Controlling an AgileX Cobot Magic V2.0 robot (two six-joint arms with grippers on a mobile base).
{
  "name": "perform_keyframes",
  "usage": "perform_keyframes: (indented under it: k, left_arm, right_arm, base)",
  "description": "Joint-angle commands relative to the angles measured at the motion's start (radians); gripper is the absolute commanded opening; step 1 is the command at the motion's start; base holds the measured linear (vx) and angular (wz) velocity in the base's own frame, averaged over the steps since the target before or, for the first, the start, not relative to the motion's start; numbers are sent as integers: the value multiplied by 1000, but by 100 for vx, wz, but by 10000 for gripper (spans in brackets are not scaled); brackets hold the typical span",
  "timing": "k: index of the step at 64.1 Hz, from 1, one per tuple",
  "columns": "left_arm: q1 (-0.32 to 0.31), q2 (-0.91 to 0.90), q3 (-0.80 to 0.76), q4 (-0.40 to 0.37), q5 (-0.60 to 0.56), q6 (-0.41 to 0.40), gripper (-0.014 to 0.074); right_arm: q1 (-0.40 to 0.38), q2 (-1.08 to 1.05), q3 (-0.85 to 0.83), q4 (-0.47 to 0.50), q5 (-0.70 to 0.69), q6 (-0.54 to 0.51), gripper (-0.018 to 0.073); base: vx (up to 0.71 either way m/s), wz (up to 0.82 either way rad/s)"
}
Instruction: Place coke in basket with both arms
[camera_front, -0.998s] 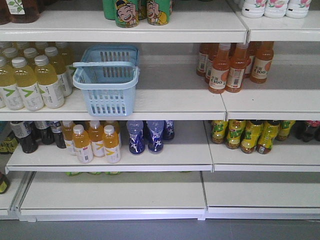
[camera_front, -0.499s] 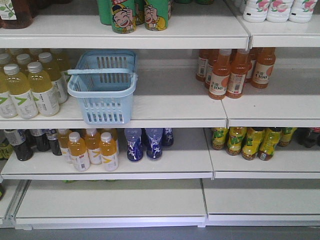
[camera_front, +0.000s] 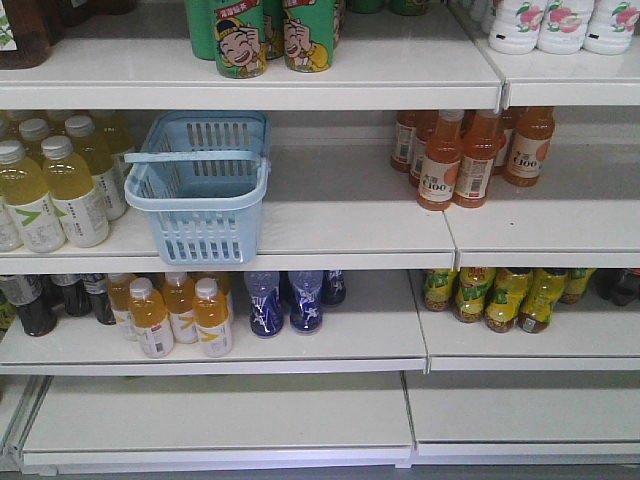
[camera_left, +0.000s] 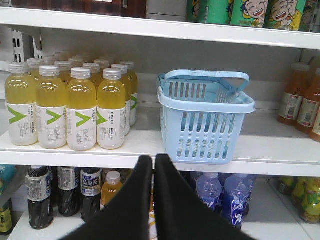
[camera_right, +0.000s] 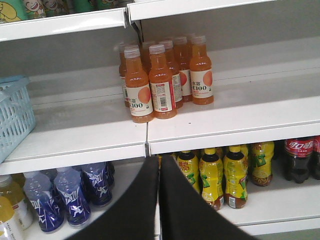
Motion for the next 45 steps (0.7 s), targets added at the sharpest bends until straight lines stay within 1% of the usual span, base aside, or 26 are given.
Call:
perform_keyframes:
  k: [1, 45]
  left_arm:
    - [-7, -20, -33, 0, -79, -5, -6]
    - [-7, -20, -33, 0, -79, -5, -6]
  right_arm:
    - [-7, -12, 6, -8, -75, -6, -5]
    - [-7, -12, 6, -8, -75, -6, -5]
  base:
    - [6, -1]
    - [3, 0]
